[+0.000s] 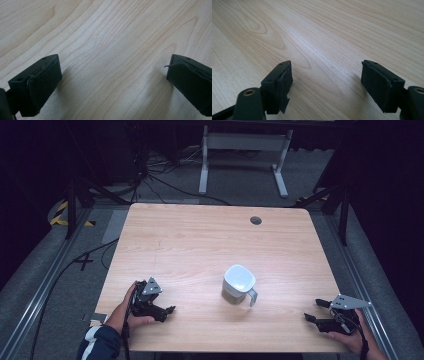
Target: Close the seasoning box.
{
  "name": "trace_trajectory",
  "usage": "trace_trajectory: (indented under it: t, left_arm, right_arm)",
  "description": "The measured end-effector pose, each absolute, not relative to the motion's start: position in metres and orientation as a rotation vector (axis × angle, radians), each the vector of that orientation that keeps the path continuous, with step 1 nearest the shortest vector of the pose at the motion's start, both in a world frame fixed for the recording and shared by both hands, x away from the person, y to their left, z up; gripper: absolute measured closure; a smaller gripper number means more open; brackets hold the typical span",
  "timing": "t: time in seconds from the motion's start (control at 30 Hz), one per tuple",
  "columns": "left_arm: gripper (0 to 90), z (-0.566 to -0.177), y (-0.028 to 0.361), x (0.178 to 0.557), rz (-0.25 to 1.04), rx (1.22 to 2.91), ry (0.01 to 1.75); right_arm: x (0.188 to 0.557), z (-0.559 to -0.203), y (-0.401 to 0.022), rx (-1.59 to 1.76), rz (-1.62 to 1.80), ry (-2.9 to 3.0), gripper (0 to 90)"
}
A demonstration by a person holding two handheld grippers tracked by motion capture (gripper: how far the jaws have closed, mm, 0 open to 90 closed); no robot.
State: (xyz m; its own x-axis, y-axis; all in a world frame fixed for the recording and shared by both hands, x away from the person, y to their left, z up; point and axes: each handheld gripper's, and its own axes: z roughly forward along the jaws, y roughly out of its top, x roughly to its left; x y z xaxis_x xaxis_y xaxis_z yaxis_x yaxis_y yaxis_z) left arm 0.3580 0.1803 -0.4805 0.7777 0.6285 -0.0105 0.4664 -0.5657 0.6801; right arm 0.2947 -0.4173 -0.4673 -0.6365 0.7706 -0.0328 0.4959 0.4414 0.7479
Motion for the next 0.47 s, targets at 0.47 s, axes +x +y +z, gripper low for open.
trace_trajectory:
  t: [0.47]
  left_arm:
    - [0.1,-0.4815,0.1788,0.3584,0.307,2.259,0.820]
  right_arm:
    - [0.2947,-0.4673,-0.4173,1.076,1.026,2.329,25.0]
